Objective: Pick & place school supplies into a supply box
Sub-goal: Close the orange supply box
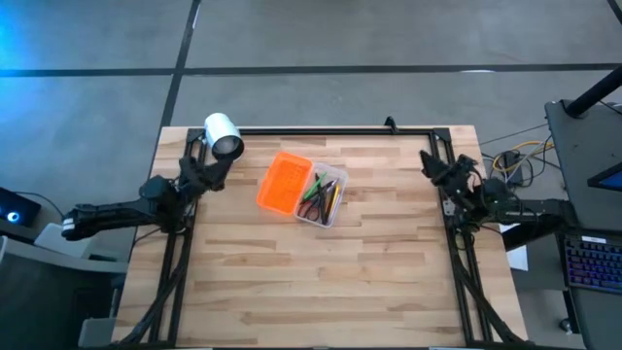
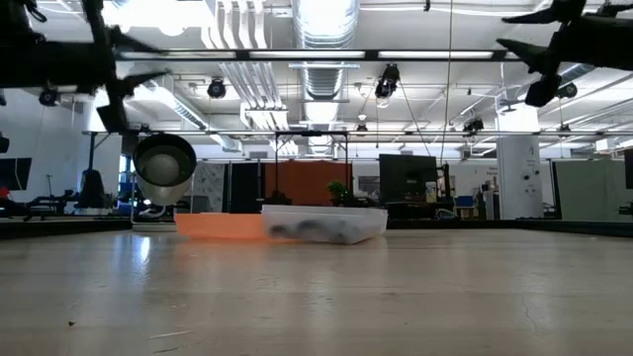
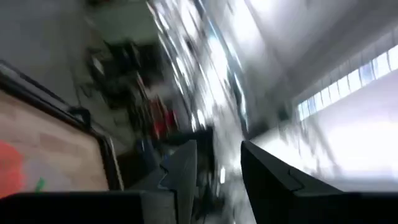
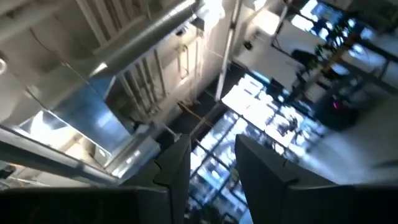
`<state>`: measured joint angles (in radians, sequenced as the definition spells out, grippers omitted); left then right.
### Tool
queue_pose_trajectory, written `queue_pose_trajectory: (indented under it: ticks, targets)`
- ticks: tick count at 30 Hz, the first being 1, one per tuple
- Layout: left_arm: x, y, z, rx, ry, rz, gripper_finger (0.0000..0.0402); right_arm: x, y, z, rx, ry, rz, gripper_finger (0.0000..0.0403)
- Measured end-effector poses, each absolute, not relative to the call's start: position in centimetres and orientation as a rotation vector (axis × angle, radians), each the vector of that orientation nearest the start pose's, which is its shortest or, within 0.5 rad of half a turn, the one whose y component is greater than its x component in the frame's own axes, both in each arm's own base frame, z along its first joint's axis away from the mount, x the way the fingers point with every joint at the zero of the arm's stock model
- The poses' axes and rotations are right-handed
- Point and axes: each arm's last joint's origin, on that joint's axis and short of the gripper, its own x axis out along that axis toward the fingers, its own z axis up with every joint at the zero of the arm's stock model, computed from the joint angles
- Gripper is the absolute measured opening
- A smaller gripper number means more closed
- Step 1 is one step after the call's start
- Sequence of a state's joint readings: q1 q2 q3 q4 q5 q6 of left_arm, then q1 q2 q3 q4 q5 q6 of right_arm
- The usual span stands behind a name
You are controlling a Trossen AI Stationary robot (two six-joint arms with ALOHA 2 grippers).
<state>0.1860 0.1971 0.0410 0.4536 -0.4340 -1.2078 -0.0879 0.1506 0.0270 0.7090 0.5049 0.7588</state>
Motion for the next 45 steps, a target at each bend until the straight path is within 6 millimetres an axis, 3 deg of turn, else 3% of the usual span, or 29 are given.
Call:
queue_pose_trajectory:
  ticks: [5, 9, 13, 19, 23, 26, 31, 38, 45]
  targets:
    - [11.0, 2.7, 20.5, -1.0, -0.266, 0.336, 0.0108, 10.6, -2.3, 21.3, 0.946, -0.633, -0.365, 0.0115]
    - [11.3, 2.7, 19.8, -1.046, -0.011, 0.469, 0.0108, 12.3, -2.5, 20.5, 1.033, -0.531, -0.406, 0.0111]
    - [12.0, 2.9, 19.8, -1.045, 0.107, 0.564, 0.0107, 14.2, -2.5, 19.7, 1.099, -0.349, -0.447, 0.011]
    - [13.7, 3.5, 20.2, -0.909, 0.228, 0.687, 0.0094, 16.6, -2.7, 18.5, 1.128, 0.046, -0.712, 0.0094]
    - [15.3, 3.5, 20.1, -0.841, 0.383, 0.62, 0.0058, 17.8, -2.8, 19.1, 1.056, 0.291, -0.838, 0.007]
    - [16.0, 3.7, 19.0, -0.816, 0.507, 0.667, 0.0013, 18.9, -2.8, 19.5, 1.007, 0.416, -0.903, 0.0051]
    - [16.7, 4.1, 17.5, -0.856, 0.585, 0.774, 0.0001, 20.7, -3.3, 19.7, 0.982, 0.556, -0.884, 0.0027]
    - [16.9, 5.2, 16.3, -0.922, 0.563, 0.95, 0.0, 22.3, -4.0, 18.3, 1.023, 0.656, -0.871, 0.0009]
    - [17.8, 6.3, 14.8, -0.891, 0.636, 0.943, 0.0, 24.0, -4.3, 17.9, 1.021, 0.653, -0.85, 0.0009]
